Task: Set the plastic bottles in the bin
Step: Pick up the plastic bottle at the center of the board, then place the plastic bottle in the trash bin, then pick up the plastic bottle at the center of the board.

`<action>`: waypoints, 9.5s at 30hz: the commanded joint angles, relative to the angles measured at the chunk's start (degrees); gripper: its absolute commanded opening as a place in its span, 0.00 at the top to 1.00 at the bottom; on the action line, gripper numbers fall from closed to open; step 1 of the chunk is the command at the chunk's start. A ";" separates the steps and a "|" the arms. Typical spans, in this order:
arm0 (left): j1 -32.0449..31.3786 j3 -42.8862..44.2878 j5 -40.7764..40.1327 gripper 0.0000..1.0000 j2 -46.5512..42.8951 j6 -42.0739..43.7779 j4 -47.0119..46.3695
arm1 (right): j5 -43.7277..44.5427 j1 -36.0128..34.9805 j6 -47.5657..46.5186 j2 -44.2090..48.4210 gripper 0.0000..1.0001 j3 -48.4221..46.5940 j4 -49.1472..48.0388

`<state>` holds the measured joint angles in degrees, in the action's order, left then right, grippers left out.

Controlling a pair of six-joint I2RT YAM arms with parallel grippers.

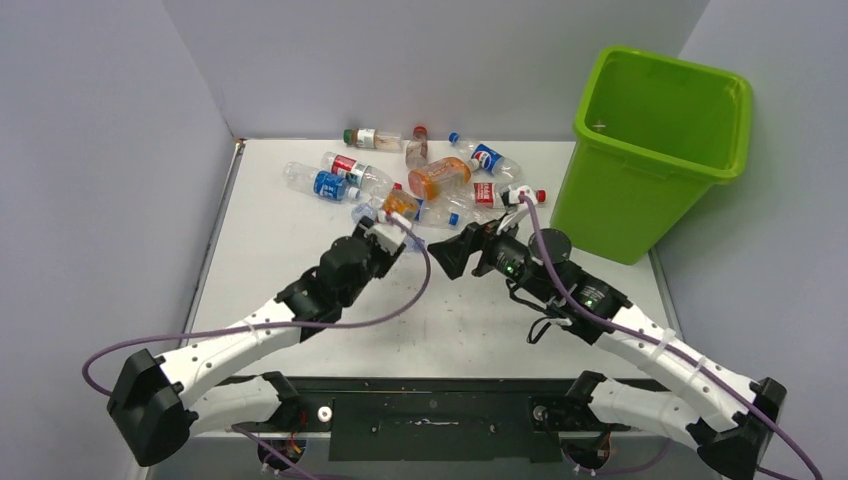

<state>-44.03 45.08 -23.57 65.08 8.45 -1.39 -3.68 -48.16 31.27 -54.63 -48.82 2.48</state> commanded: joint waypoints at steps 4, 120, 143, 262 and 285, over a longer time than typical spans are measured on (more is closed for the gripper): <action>-11.35 -15.11 7.07 1.00 -10.80 30.36 -18.41 | 3.51 -0.46 -10.41 6.87 0.10 -12.57 17.61; -1.07 -5.64 49.59 0.04 -12.71 -36.80 -31.65 | -12.04 -0.93 17.03 -6.47 0.95 20.67 -73.00; -2.40 -4.50 55.59 0.81 -10.67 -32.19 -29.55 | -8.73 -1.02 10.86 0.01 0.26 16.49 -55.28; -11.09 -0.30 -11.59 0.04 -8.81 -8.88 -4.20 | 4.66 18.34 -3.15 -10.35 0.05 -15.42 -11.78; -16.61 -1.76 -13.05 0.04 -7.70 0.92 -6.62 | 8.10 25.97 -10.88 -36.04 0.03 1.31 -33.16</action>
<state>-59.68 41.82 -35.97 56.47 8.21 -6.66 6.02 -22.13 26.00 -85.67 -41.89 -23.22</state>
